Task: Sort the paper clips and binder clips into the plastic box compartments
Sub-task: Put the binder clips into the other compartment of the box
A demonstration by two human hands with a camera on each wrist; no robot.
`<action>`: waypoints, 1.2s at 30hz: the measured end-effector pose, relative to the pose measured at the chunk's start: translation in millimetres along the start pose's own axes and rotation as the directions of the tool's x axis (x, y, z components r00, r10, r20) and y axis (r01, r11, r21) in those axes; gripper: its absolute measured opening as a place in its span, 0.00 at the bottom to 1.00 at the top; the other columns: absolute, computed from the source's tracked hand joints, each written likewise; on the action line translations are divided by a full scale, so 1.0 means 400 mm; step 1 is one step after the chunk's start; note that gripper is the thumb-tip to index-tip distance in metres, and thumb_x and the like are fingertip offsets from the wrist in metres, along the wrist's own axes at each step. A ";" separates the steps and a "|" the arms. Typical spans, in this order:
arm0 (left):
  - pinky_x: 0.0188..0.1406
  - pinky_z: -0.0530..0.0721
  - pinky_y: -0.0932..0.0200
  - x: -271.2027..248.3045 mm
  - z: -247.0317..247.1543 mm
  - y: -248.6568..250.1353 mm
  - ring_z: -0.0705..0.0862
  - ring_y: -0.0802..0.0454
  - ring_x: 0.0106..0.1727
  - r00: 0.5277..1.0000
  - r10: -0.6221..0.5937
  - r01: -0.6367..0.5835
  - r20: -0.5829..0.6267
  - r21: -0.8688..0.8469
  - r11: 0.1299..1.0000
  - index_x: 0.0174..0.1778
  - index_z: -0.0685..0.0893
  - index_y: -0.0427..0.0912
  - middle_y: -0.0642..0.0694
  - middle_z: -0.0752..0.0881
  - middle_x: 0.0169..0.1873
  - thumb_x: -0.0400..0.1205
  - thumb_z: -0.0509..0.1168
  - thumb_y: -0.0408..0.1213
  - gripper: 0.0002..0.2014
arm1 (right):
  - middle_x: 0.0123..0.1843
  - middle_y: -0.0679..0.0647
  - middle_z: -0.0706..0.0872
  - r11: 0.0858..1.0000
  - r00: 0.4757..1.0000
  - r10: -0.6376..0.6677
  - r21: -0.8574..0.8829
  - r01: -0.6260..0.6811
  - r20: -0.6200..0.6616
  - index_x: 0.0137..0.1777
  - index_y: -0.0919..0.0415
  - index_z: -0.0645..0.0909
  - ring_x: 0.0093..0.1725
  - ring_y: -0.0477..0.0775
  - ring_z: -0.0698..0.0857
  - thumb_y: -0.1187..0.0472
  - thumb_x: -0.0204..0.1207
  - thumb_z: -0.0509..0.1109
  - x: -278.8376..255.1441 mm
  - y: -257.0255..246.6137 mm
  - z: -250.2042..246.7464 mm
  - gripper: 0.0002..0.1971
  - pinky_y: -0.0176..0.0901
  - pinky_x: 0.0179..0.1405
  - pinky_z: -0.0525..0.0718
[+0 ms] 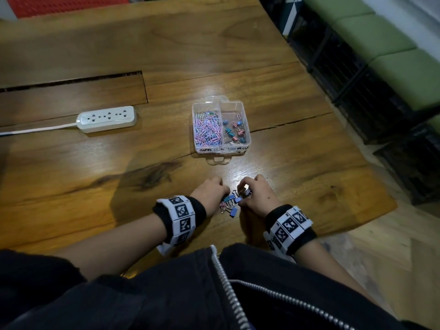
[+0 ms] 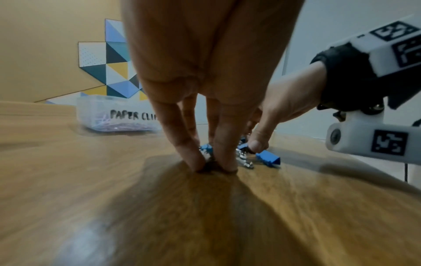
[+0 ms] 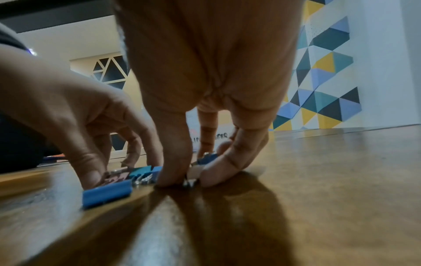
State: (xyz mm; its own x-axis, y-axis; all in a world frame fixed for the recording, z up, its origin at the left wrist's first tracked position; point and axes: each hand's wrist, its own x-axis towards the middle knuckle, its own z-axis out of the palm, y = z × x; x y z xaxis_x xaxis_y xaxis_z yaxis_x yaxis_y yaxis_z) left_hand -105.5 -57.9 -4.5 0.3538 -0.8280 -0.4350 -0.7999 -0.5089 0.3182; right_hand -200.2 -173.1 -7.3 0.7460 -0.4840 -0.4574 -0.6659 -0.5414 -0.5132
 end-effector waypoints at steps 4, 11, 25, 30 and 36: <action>0.58 0.78 0.55 0.003 -0.009 -0.016 0.78 0.45 0.59 0.998 0.036 -0.037 0.045 0.017 0.999 0.62 0.79 0.44 0.42 0.76 0.61 0.78 0.67 0.34 0.17 | 0.52 0.51 0.73 1.000 0.998 -0.006 0.001 0.006 -0.060 0.51 0.60 0.78 0.49 0.47 0.72 0.63 0.65 0.76 0.001 0.014 -0.001 0.15 0.36 0.47 0.73; 0.56 0.81 0.57 0.010 -0.033 -0.034 0.80 0.45 0.56 0.989 0.008 -0.014 0.148 0.037 0.999 0.62 0.78 0.43 0.40 0.76 0.59 0.80 0.62 0.34 0.14 | 0.44 0.52 0.79 0.998 0.998 -0.049 0.034 0.051 -0.039 0.45 0.62 0.78 0.43 0.49 0.77 0.69 0.68 0.71 0.013 0.042 -0.034 0.08 0.29 0.35 0.75; 0.52 0.78 0.60 0.007 -0.034 -0.038 0.81 0.47 0.56 1.000 0.005 -0.005 0.009 -0.049 0.999 0.58 0.84 0.40 0.43 0.81 0.56 0.81 0.62 0.33 0.12 | 0.44 0.53 0.82 0.870 0.952 -0.064 0.450 0.200 -0.301 0.49 0.62 0.77 0.46 0.53 0.83 0.65 0.74 0.67 0.184 -0.107 -0.207 0.05 0.40 0.47 0.85; 0.56 0.79 0.60 0.007 -0.042 -0.054 0.81 0.48 0.58 1.000 -0.021 0.018 -0.015 -0.129 0.991 0.61 0.83 0.40 0.43 0.81 0.58 0.82 0.61 0.35 0.13 | 0.59 0.59 0.81 0.867 0.967 -0.051 0.469 0.168 -0.250 0.59 0.65 0.77 0.55 0.53 0.81 0.67 0.78 0.60 0.203 -0.093 -0.184 0.11 0.43 0.54 0.83; 0.58 0.76 0.58 0.022 -0.042 -0.059 0.79 0.47 0.60 0.998 0.014 -0.024 -0.068 -0.153 0.988 0.63 0.82 0.41 0.43 0.80 0.60 0.82 0.60 0.36 0.15 | 0.57 0.55 0.77 0.936 0.988 -0.143 0.315 0.154 -0.057 0.51 0.57 0.76 0.49 0.50 0.78 0.73 0.70 0.67 0.088 -0.046 -0.106 0.14 0.32 0.38 0.78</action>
State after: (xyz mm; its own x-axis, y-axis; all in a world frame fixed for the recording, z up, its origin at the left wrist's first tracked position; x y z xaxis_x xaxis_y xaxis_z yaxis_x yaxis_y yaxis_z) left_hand -75.5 -57.2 -1.6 0.3750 -0.8492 -0.3719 -0.7249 -0.5186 0.4533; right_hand -161.5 -209.4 16.9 0.8324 -0.4400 -0.3368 -0.5084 -0.3647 -0.7801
